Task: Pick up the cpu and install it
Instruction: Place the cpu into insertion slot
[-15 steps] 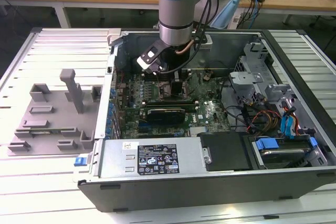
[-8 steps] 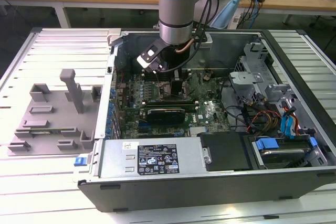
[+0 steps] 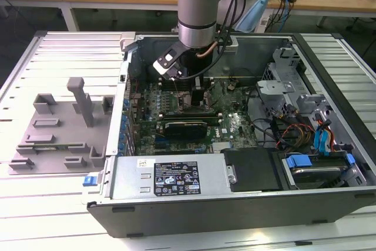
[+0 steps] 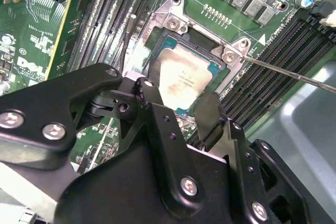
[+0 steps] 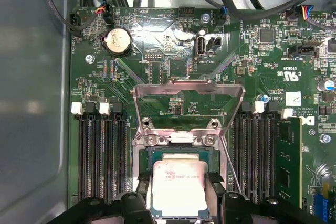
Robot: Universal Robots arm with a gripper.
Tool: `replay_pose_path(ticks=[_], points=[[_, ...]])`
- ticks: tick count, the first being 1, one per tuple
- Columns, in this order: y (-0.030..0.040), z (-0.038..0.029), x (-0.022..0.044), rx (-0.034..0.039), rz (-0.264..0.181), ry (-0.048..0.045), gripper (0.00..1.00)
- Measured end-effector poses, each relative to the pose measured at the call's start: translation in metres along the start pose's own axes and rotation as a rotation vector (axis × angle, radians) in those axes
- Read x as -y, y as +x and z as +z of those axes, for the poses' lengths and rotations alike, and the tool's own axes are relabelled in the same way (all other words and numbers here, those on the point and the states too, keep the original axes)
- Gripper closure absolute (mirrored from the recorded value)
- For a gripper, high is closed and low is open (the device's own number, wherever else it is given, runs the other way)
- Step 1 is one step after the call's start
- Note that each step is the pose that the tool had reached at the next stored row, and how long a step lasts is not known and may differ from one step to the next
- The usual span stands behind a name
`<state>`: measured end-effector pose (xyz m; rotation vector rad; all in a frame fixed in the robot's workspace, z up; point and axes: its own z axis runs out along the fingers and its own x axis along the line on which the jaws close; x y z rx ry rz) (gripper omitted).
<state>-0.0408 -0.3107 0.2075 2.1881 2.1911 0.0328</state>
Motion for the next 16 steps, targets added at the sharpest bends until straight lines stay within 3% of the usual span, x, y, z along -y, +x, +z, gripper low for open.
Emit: replay_pose_path(ticks=[11, 12, 16], points=[[0.0001, 0.0026, 0.0001, 0.0004, 0.000, 0.0000, 0.47], [0.0007, -0.0012, -0.0001, 0.0056, 0.000, 0.0002, 0.47], [0.0007, -0.0034, -0.0002, 0.0056, 0.000, 0.0000, 0.47]])
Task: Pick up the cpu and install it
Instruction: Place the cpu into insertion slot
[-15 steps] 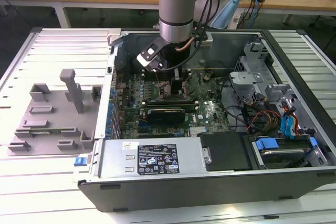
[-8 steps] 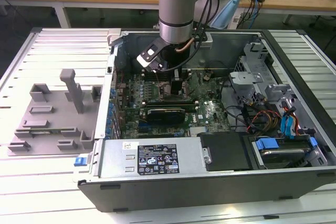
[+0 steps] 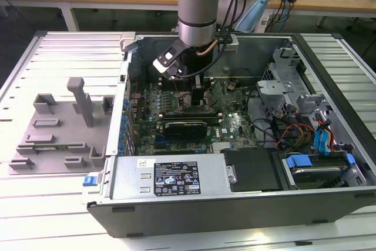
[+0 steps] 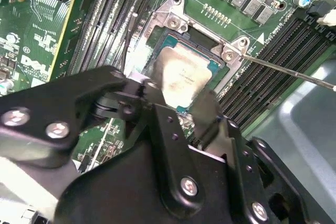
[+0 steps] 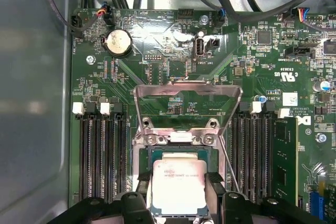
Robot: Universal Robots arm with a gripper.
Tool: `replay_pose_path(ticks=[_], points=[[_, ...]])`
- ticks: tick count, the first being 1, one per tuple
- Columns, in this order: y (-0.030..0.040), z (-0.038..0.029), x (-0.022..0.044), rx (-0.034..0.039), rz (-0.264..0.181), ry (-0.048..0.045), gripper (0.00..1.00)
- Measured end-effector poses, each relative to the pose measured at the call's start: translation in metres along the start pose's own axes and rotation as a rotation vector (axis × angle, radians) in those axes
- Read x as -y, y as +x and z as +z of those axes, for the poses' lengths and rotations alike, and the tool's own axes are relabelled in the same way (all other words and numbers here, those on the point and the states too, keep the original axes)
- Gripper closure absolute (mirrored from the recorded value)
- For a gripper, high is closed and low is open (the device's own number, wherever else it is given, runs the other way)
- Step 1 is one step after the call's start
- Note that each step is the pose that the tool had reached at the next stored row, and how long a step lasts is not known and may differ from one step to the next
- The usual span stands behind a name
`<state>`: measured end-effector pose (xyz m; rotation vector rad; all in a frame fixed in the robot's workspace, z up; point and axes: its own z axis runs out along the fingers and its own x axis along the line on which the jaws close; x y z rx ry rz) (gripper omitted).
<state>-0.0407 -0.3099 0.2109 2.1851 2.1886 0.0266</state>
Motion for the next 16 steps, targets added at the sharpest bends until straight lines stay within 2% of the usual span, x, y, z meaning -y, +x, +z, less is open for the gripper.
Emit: replay_pose_path(ticks=[1, 3, 4, 6, 11, 16], points=[[0.0000, -0.0001, 0.0000, -0.0001, 0.000, 0.0000, 0.49], [0.0000, -0.0004, 0.0000, 0.0000, 0.000, 0.0000, 0.62], [0.0000, -0.0006, 0.0000, 0.0000, 0.000, 0.0000, 0.80], [0.0000, -0.0010, 0.0000, 0.0000, 0.000, 0.0000, 0.89], [-0.0011, -0.0010, 0.0011, 0.0000, 0.000, 0.0000, 0.89], [-0.0017, 0.0043, 0.0030, 0.0002, 0.005, 0.0002, 0.89]])
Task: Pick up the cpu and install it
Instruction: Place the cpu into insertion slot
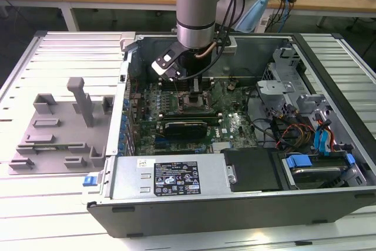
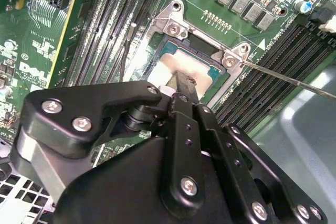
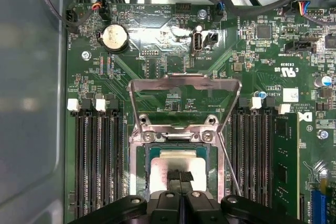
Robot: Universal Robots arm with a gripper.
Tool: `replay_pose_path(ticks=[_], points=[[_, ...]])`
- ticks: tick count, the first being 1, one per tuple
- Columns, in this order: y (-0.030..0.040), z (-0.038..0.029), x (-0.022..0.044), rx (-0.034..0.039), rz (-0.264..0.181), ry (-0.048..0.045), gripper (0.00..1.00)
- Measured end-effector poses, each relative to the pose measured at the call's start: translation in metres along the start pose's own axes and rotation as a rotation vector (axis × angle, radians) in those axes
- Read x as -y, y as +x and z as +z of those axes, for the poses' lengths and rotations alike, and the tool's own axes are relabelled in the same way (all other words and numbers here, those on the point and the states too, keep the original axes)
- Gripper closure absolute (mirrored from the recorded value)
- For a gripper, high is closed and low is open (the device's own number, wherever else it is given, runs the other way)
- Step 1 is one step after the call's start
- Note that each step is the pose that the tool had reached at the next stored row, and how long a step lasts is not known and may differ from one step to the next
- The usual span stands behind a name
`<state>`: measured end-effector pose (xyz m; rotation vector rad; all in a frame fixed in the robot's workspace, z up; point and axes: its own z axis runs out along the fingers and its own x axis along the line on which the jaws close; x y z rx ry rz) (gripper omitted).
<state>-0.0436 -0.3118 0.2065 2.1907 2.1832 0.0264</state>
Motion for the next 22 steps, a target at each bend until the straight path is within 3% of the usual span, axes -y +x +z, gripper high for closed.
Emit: replay_pose_path(ticks=[3, 5, 13, 14, 18, 22], points=[[0.0000, 0.0015, 0.0001, -0.0013, 0.001, 0.0000, 0.89], [0.0001, 0.0032, 0.0002, -0.0063, 0.006, 0.0004, 0.89], [0.0003, 0.0039, 0.0003, -0.0053, 0.027, 0.0010, 0.89], [0.0007, 0.0020, -0.0001, -0.0078, 0.027, -0.0005, 0.89], [0.0003, -0.0083, -0.0005, -0.0061, 0.027, 0.0005, 0.89], [-0.0002, -0.0289, -0.0014, -0.0062, 0.027, 0.0004, 0.89]])
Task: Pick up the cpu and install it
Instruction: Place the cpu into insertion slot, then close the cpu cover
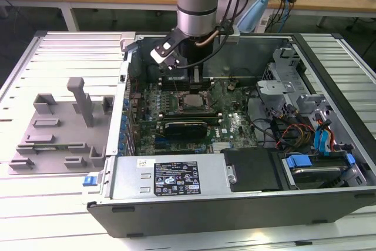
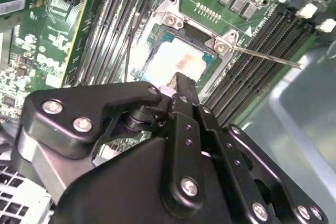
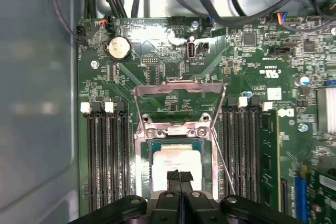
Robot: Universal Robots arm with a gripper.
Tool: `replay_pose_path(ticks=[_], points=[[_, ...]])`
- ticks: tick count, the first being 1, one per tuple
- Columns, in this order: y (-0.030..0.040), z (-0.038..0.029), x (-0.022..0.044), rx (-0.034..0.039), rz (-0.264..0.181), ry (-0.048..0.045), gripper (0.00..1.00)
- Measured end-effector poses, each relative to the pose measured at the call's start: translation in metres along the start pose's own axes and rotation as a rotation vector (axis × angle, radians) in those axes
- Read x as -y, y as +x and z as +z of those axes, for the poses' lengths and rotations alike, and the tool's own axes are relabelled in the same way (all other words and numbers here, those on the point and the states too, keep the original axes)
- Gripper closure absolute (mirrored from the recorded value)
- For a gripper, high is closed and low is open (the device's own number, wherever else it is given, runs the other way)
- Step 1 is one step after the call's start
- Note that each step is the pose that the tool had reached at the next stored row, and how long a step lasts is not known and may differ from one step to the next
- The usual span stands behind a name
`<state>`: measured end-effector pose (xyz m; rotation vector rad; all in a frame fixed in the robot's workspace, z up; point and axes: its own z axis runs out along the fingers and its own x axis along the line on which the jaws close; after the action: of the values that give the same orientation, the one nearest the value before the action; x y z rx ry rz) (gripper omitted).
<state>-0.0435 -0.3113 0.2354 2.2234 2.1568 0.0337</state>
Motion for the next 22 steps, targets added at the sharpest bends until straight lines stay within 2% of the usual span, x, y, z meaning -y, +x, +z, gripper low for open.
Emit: replay_pose_path(ticks=[2, 17, 22], points=[[-0.0001, -0.0082, -0.0004, -0.0001, 0.000, -0.0001, 0.89], [-0.0002, -0.0095, -0.0004, 0.0003, 0.000, 0.0002, 0.89], [-0.0002, -0.0191, -0.0009, 0.0000, 0.000, 0.0000, 0.89]])
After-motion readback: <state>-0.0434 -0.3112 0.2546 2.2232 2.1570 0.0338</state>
